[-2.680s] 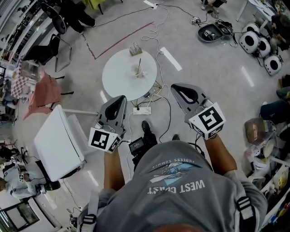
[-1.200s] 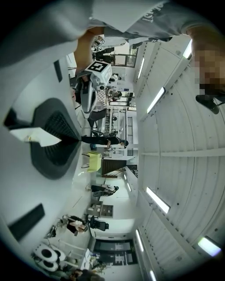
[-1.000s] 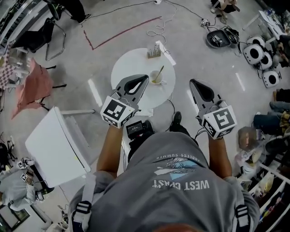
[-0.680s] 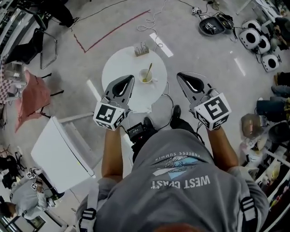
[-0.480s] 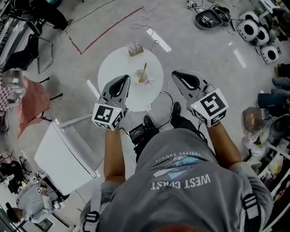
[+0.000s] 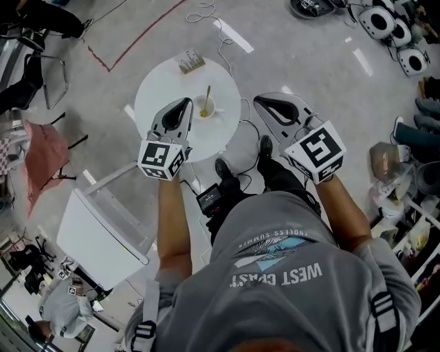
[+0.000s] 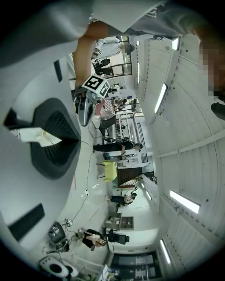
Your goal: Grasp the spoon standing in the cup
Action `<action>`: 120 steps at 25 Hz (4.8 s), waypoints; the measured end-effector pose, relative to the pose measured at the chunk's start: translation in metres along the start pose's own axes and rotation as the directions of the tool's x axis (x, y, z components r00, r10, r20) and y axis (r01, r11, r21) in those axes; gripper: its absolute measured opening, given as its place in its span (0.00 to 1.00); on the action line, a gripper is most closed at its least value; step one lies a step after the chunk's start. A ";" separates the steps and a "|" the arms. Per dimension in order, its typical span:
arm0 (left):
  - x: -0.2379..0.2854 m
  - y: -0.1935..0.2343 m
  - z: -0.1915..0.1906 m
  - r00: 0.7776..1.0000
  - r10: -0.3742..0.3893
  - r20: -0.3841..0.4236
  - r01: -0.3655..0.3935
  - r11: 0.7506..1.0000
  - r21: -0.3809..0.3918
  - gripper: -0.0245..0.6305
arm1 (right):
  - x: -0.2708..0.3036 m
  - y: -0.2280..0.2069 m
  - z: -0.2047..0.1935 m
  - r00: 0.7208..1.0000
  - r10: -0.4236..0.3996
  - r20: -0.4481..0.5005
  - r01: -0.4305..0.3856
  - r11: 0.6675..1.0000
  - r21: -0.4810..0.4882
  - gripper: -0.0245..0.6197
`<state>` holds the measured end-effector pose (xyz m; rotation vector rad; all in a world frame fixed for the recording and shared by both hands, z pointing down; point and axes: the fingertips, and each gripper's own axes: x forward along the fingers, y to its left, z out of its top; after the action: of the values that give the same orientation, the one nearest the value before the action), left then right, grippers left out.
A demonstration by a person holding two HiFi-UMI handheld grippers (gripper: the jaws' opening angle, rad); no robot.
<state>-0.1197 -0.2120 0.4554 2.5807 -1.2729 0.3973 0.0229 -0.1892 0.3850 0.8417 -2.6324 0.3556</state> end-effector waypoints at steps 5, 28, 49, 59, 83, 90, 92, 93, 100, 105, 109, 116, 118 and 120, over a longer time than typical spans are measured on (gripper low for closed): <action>0.029 0.011 -0.030 0.998 -0.006 -0.062 0.005 1.000 -0.031 0.12 | 0.002 -0.011 -0.021 0.999 -0.009 -0.043 0.011 0.999 0.039 0.04; 0.114 0.022 -0.144 0.943 -0.015 -0.333 -0.001 0.999 -0.048 0.23 | -0.008 -0.032 -0.074 0.989 -0.025 -0.147 0.044 0.991 0.129 0.04; 0.112 0.032 -0.150 0.933 0.024 -0.359 -0.030 1.000 -0.010 0.08 | 0.000 -0.036 -0.074 0.986 -0.028 -0.163 0.050 0.990 0.135 0.04; 0.093 0.040 -0.118 0.963 0.060 -0.264 -0.069 0.997 -0.022 0.08 | 0.008 -0.027 -0.065 0.989 -0.017 -0.148 0.034 0.993 0.110 0.04; 0.013 0.071 -0.037 0.993 0.119 -0.009 -0.117 0.966 -0.232 0.08 | 0.032 0.006 -0.034 0.992 0.033 -0.123 -0.031 0.999 0.021 0.04; -0.018 0.086 -0.052 0.985 0.172 -0.028 -0.173 0.952 -0.252 0.08 | 0.039 0.023 -0.026 0.991 0.054 -0.119 -0.055 0.998 -0.003 0.04; -0.024 0.091 -0.058 0.982 0.187 -0.040 -0.191 0.947 -0.259 0.08 | 0.041 0.027 -0.024 0.991 0.060 -0.122 -0.062 0.998 -0.009 0.04; -0.028 0.094 -0.063 0.980 0.194 -0.047 -0.200 0.944 -0.264 0.08 | 0.043 0.029 -0.023 0.990 0.064 -0.123 -0.066 0.998 -0.012 0.04; -0.048 0.113 -0.099 0.967 0.236 -0.101 -0.255 0.918 -0.303 0.08 | 0.057 0.044 -0.021 0.987 0.085 -0.134 -0.089 0.996 -0.028 0.04; -0.054 0.121 -0.125 0.959 0.246 -0.144 -0.281 0.899 -0.335 0.08 | 0.065 0.051 -0.020 0.985 0.099 -0.144 -0.105 0.994 -0.036 0.04; -0.057 0.126 -0.148 0.952 0.248 -0.177 -0.297 0.884 -0.361 0.08 | 0.069 0.057 -0.019 0.983 0.104 -0.154 -0.112 0.993 -0.043 0.04; -0.061 0.134 -0.183 0.940 0.256 -0.227 -0.330 0.853 -0.405 0.08 | 0.073 0.065 -0.019 0.980 0.112 -0.166 -0.122 0.991 -0.055 0.04; -0.062 0.137 -0.193 0.936 0.260 -0.239 -0.341 0.842 -0.418 0.08 | 0.073 0.067 -0.019 0.979 0.113 -0.167 -0.124 0.990 -0.062 0.04; -0.063 0.140 -0.202 0.932 0.264 -0.250 -0.351 0.831 -0.432 0.08 | 0.073 0.069 -0.018 0.979 0.113 -0.169 -0.126 0.990 -0.067 0.04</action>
<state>-0.2959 -0.1828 0.6353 1.8948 -1.5044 0.3190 -0.0694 -0.1659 0.4216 0.6039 -2.5307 0.3372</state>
